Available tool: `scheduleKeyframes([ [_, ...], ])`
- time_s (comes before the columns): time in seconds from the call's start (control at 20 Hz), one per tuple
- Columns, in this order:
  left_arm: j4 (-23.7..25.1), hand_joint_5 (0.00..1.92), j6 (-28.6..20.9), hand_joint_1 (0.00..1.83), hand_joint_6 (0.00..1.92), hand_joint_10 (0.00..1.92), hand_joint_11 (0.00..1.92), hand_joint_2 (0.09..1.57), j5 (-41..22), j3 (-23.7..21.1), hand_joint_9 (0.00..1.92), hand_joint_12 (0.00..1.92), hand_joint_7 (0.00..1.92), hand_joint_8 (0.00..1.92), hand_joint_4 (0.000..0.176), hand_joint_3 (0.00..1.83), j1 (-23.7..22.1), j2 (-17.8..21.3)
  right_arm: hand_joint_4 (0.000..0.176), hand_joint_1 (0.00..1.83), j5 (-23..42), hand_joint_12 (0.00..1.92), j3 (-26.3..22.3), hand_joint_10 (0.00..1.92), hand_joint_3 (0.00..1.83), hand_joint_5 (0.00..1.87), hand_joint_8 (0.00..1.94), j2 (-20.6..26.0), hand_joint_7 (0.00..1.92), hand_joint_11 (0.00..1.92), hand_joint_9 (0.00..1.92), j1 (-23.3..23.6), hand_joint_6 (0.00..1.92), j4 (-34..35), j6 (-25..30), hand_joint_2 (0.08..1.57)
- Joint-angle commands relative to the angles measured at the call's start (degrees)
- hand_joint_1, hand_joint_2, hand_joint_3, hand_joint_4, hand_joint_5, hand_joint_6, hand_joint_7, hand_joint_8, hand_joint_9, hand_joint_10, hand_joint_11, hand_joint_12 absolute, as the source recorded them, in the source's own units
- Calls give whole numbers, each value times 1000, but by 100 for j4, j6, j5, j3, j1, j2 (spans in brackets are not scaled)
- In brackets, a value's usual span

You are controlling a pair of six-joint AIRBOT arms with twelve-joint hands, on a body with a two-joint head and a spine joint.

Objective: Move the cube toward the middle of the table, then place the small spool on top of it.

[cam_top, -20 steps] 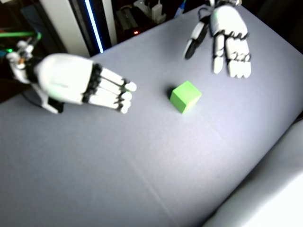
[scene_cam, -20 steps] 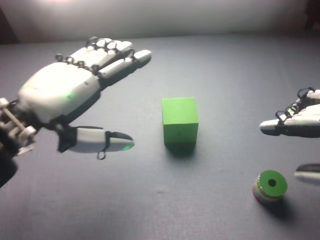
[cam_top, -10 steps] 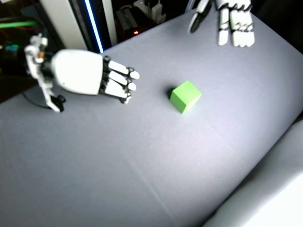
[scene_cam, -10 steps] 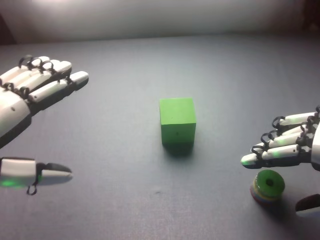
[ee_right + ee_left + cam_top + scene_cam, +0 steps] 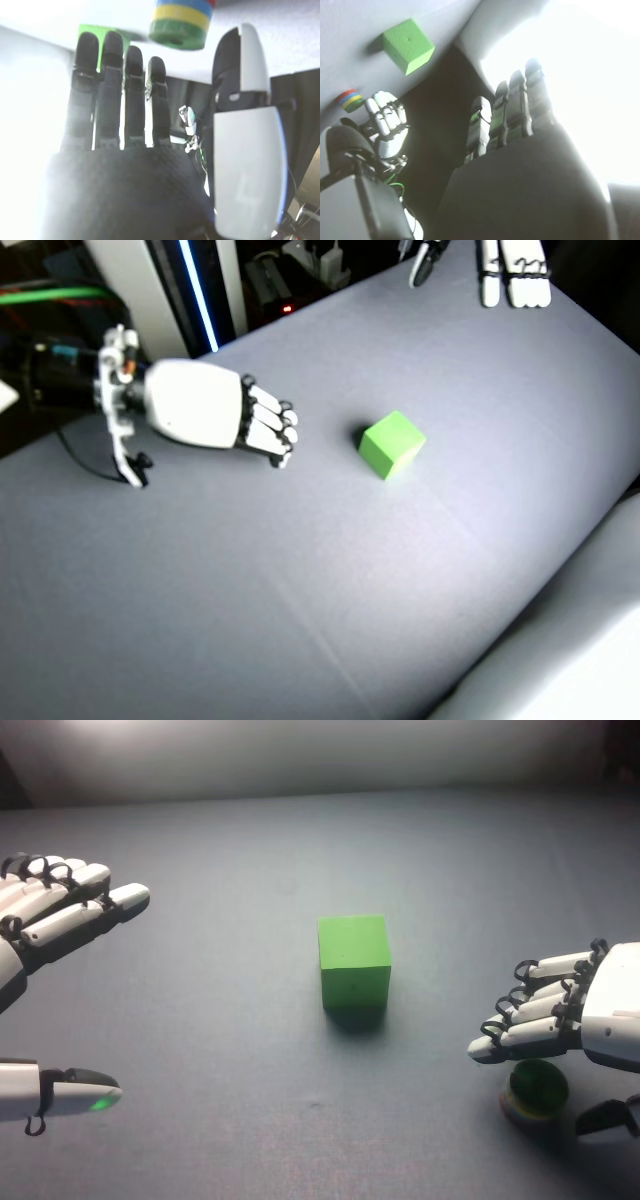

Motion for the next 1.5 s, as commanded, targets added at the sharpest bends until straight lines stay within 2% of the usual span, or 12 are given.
scheduleKeyframes([
  [0.0, -77, 75, 7, 651, 4, 3, 41, 882, -669, 31, 9, 25, 32, 4, 146, 1, -15, 16, 34, 1039, 474, 973, 32, 4, 1, 517, 2, -24, 562, 320, 654, 80, 2, 140, 26, 1010],
  [0.1, -85, 91, 7, 668, 7, 6, 71, 883, -656, 39, 25, 43, 49, 7, 119, 1, -9, -2, 9, 1077, 431, 999, 60, 12, 0, 610, 11, -60, 641, 342, 696, 90, 9, 140, 26, 1006],
  [0.15, -86, 87, 7, 646, 4, 4, 47, 882, -656, 43, 21, 34, 47, 5, 131, 1, -8, -7, 0, 1101, 422, 1003, 72, 25, 0, 670, 14, -80, 716, 374, 758, 94, 6, 140, 26, 993],
  [0.7, -140, 102, 7, 653, 2, 0, 12, 874, -620, 57, 21, 36, 55, 1, 143, 0, -4, -37, 0, 1104, 397, 1219, 53, 91, 0, 749, 9, -121, 857, 565, 964, 102, 3, 141, 24, 985],
  [0.8, -141, 105, 7, 660, 3, 0, 16, 879, -618, 56, 17, 41, 51, 0, 142, 1, -4, -43, 0, 1147, 397, 1487, 52, 831, 1, 813, 7, -133, 946, 614, 770, 102, 4, 141, 24, 989],
  [0.85, -141, 106, 7, 660, 3, 1, 28, 878, -616, 55, 19, 48, 53, 1, 146, 1, -4, -46, 0, 1187, 396, 1491, 53, 964, 1, 863, 17, -145, 980, 663, 759, 102, 7, 141, 24, 994],
  [0.9, -142, 101, 7, 670, 0, 0, 14, 881, -614, 56, 3, 44, 38, 0, 151, 2, -4, -51, 0, 1188, 396, 1366, 56, 783, 1, 1060, 16, -156, 1030, 676, 853, 102, 594, 148, 24, 1041],
  [0.95, -142, 99, 7, 678, 0, 0, 14, 883, -611, 56, 1, 45, 35, 0, 145, 3, -4, -55, 0, 1248, 396, 1304, 68, 672, 6, 1094, 691, -171, 1117, 787, 1001, 102, 627, 178, 24, 1049],
  [1.1, -142, 95, 7, 674, 0, 1, 21, 891, -607, 57, 4, 52, 39, 2, 150, 5, -4, -65, 0, 1247, 407, 1274, 107, 591, 0, 999, 957, -184, 1078, 873, 1132, 103, 833, 300, 16, 1092],
  [1.3, -163, 96, 6, 695, 2, 0, 17, 895, -607, 56, 0, 56, 30, 0, 149, 4, 16, -68, 0, 1257, 703, 1853, 193, 1551, 1, 1025, 1365, -171, 907, 972, 970, 129, 662, 629, 14, 1136],
  [1.35, -165, 104, 6, 690, 4, 5, 30, 897, -604, 55, 13, 65, 43, 5, 138, 4, 20, -68, 0, 1181, 780, 1907, 210, 1773, 13, 992, 1406, -163, 810, 949, 904, 132, 896, 710, 11, 1115],
  [1.45, -172, 94, 6, 683, 1, 1, 15, 902, -603, 54, 5, 62, 27, 1, 143, 5, 28, -73, 0, 1156, 952, 1920, 247, 1785, 2, 945, 1474, -146, 759, 833, 829, 172, 1017, 877, -7, 1133],
])
